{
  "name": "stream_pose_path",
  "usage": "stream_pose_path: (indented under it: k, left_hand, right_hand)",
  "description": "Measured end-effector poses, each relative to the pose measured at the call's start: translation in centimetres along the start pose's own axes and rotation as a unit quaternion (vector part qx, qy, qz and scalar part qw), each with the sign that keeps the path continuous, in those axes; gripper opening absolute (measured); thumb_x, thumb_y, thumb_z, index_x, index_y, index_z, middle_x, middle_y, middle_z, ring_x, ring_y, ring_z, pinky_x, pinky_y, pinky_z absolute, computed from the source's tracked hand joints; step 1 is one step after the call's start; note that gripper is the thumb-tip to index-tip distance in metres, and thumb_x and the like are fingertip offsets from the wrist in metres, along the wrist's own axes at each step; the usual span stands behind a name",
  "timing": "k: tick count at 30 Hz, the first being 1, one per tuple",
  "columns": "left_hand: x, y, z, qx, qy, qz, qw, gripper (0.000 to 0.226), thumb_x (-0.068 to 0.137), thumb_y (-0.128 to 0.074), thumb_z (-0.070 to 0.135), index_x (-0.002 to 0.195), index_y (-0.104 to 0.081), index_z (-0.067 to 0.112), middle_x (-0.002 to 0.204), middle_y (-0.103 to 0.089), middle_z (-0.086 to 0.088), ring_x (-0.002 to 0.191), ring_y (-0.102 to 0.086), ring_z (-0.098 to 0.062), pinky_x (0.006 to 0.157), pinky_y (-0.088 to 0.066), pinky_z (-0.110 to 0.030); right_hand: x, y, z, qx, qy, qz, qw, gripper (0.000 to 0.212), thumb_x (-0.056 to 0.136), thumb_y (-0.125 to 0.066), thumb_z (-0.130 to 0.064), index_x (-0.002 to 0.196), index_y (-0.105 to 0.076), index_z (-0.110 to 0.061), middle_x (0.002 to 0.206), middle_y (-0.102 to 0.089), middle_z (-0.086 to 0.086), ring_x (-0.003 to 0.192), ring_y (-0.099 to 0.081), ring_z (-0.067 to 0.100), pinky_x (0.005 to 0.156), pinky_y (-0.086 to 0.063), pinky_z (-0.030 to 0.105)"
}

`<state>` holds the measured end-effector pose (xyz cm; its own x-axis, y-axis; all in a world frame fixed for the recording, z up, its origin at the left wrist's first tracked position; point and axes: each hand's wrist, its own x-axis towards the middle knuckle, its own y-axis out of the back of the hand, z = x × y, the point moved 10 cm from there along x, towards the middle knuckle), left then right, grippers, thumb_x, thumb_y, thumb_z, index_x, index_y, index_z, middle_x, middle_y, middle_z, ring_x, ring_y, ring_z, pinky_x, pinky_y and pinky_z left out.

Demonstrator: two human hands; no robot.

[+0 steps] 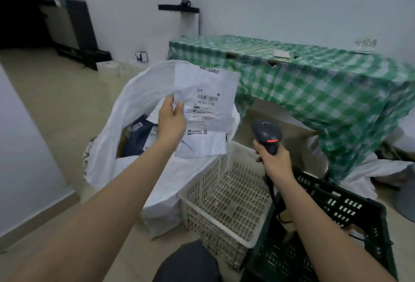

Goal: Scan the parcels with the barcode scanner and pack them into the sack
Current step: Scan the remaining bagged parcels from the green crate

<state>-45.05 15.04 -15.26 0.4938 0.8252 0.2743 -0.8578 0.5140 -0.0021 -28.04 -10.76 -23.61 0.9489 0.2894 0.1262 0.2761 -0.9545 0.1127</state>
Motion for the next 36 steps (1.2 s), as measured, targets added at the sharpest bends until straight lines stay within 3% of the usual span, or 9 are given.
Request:
stream_pose_path:
  k: [5,9,14,17,20,23,26,32,36]
  left_hand:
    - [4.8,6.2,5.0,0.08,-0.098,0.093,0.988,0.034,0.104,-0.035,0.016,0.136,-0.046,0.012,0.127,-0.055,0.0,0.107,-0.05,-0.011,0.079,-0.034,-0.014]
    - [7.8,6.8,7.2,0.162,-0.198,0.11,0.96,0.028,0.105,-0.034,0.016,0.125,-0.051,0.01,0.101,-0.056,0.005,0.089,-0.052,-0.015,0.07,-0.036,-0.024]
    - [12.5,0.5,-0.6,0.332,-0.243,-0.096,0.906,0.024,0.101,-0.04,0.011,0.112,-0.061,0.012,0.109,-0.066,-0.009,0.103,-0.059,-0.03,0.086,-0.047,-0.047]
    - [14.6,-2.2,-8.5,0.42,-0.184,-0.191,0.868,0.028,0.1,-0.045,0.011,0.104,-0.068,0.026,0.124,-0.063,0.002,0.131,-0.045,-0.027,0.109,-0.025,-0.061]
    - [15.3,-3.6,-12.0,0.431,-0.163,-0.212,0.862,0.025,0.1,-0.045,0.013,0.103,-0.069,0.021,0.105,-0.06,0.01,0.117,-0.049,-0.024,0.101,-0.031,-0.062]
    - [15.1,-5.0,-14.3,0.456,-0.122,-0.242,0.848,0.026,0.102,-0.041,0.026,0.119,-0.061,0.022,0.126,-0.056,0.006,0.127,-0.041,-0.021,0.108,-0.02,-0.057]
    - [14.9,-5.5,-17.8,0.518,-0.07,-0.301,0.798,0.048,0.099,-0.044,0.044,0.145,-0.038,0.03,0.16,-0.019,0.002,0.148,-0.009,-0.022,0.116,-0.003,-0.055]
    - [15.0,-7.2,-20.6,0.601,-0.064,-0.398,0.69,0.091,0.083,-0.051,0.069,0.153,-0.004,0.037,0.161,0.014,0.004,0.148,0.014,-0.024,0.116,-0.002,-0.057]
    - [15.3,-8.6,-21.3,0.639,-0.062,-0.399,0.655,0.085,0.09,-0.049,0.062,0.153,0.001,0.036,0.161,0.017,0.002,0.147,0.015,-0.028,0.116,-0.004,-0.06]
  right_hand:
    - [2.5,-4.7,-3.1,-0.054,0.028,-0.005,0.998,0.02,0.08,-0.076,-0.037,0.083,-0.063,-0.022,0.076,-0.067,0.003,0.071,-0.063,0.022,0.067,-0.048,0.035]
    - [4.9,-6.6,-3.2,-0.069,0.023,0.003,0.997,0.023,0.08,-0.076,-0.036,0.085,-0.063,-0.019,0.074,-0.063,-0.003,0.077,-0.061,0.024,0.069,-0.044,0.032]
    - [8.5,-7.6,-1.7,-0.074,0.01,0.021,0.997,0.02,0.082,-0.075,-0.033,0.089,-0.062,-0.019,0.076,-0.061,-0.007,0.084,-0.06,0.023,0.072,-0.04,0.03]
    - [10.7,-7.8,-0.5,-0.083,0.003,0.035,0.996,0.024,0.079,-0.078,-0.034,0.089,-0.061,-0.02,0.08,-0.063,-0.002,0.086,-0.061,0.025,0.073,-0.042,0.032]
    - [12.4,-8.8,0.7,-0.082,-0.007,0.025,0.996,0.029,0.075,-0.082,-0.029,0.092,-0.06,-0.019,0.08,-0.062,-0.003,0.085,-0.06,0.023,0.073,-0.042,0.031]
    - [13.4,-9.7,1.1,-0.094,0.003,0.025,0.995,0.03,0.074,-0.082,-0.022,0.093,-0.059,-0.02,0.081,-0.062,-0.004,0.081,-0.059,0.019,0.073,-0.041,0.029]
    - [13.7,-10.1,1.4,-0.093,0.019,0.03,0.995,0.027,0.076,-0.077,-0.014,0.091,-0.057,-0.023,0.077,-0.06,-0.008,0.078,-0.059,0.019,0.071,-0.041,0.029]
    - [13.7,-9.3,0.5,-0.128,0.065,0.027,0.989,0.022,0.077,-0.068,-0.008,0.09,-0.058,-0.023,0.077,-0.062,-0.006,0.071,-0.057,0.014,0.06,-0.041,0.028]
    - [13.8,-8.4,-1.4,-0.124,0.085,0.044,0.988,0.022,0.077,-0.066,-0.006,0.09,-0.058,-0.022,0.076,-0.062,-0.006,0.07,-0.057,0.014,0.062,-0.04,0.028]
